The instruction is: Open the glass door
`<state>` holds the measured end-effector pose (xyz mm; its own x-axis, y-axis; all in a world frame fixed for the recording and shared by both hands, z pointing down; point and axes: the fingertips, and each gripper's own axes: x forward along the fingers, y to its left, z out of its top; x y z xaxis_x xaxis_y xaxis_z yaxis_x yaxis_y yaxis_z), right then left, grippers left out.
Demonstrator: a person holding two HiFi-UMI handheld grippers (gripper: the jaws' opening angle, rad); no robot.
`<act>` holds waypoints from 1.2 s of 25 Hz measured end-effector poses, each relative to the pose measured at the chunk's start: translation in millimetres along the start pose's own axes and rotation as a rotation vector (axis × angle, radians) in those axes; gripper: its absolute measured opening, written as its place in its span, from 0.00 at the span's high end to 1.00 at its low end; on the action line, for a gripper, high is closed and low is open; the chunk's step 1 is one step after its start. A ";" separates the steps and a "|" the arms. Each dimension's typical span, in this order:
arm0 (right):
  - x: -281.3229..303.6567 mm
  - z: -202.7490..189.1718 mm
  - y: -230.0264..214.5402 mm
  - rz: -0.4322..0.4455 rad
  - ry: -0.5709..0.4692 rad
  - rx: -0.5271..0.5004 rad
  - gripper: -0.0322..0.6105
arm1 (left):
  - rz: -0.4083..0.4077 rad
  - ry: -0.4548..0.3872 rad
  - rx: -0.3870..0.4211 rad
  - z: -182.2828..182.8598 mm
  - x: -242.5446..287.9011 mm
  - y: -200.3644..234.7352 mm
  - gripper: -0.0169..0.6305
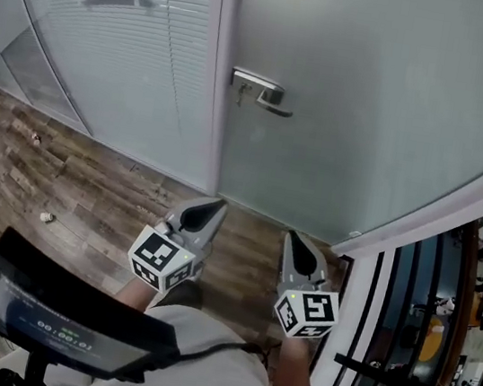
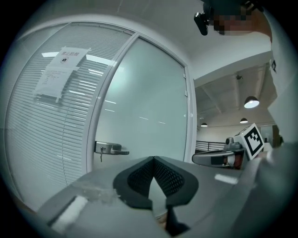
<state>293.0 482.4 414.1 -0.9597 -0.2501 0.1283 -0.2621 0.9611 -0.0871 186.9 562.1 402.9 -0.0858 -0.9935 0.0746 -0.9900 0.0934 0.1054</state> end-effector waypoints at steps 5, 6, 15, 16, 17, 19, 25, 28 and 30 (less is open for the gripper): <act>98.2 16.0 0.0 0.006 0.022 -0.086 0.94 | -0.054 0.033 0.027 11.4 34.4 62.6 0.97; 116.9 19.3 -1.5 0.004 0.030 -0.103 0.94 | -0.064 0.044 0.034 12.0 40.7 74.4 0.97; 242.4 31.7 -20.5 -0.053 0.097 -0.202 0.94 | -0.153 0.061 0.041 17.1 93.4 159.6 0.97; 249.4 30.6 -23.2 -0.060 0.105 -0.209 0.94 | -0.164 0.061 0.041 17.4 97.9 164.4 0.97; 255.8 29.3 -26.7 -0.068 0.115 -0.217 0.94 | -0.174 0.063 0.042 17.6 102.1 168.8 0.97; 266.5 26.6 -35.3 -0.087 0.138 -0.237 0.94 | -0.190 0.075 0.042 16.1 108.9 175.8 0.97; 295.3 23.6 -64.1 -0.122 0.195 -0.316 0.82 | -0.202 0.075 0.027 15.2 125.8 192.4 0.97; 307.5 17.5 -80.6 -0.127 0.229 -0.367 0.74 | -0.185 0.081 0.021 14.4 130.8 199.1 0.97; 316.8 12.4 -92.0 -0.127 0.269 -0.447 0.65 | -0.167 0.087 0.017 13.5 133.3 203.5 0.97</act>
<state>11.8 313.3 450.5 -0.8480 -0.3854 0.3639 -0.2494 0.8959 0.3676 -27.6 447.8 421.0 0.0891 -0.9857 0.1429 -0.9915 -0.0741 0.1068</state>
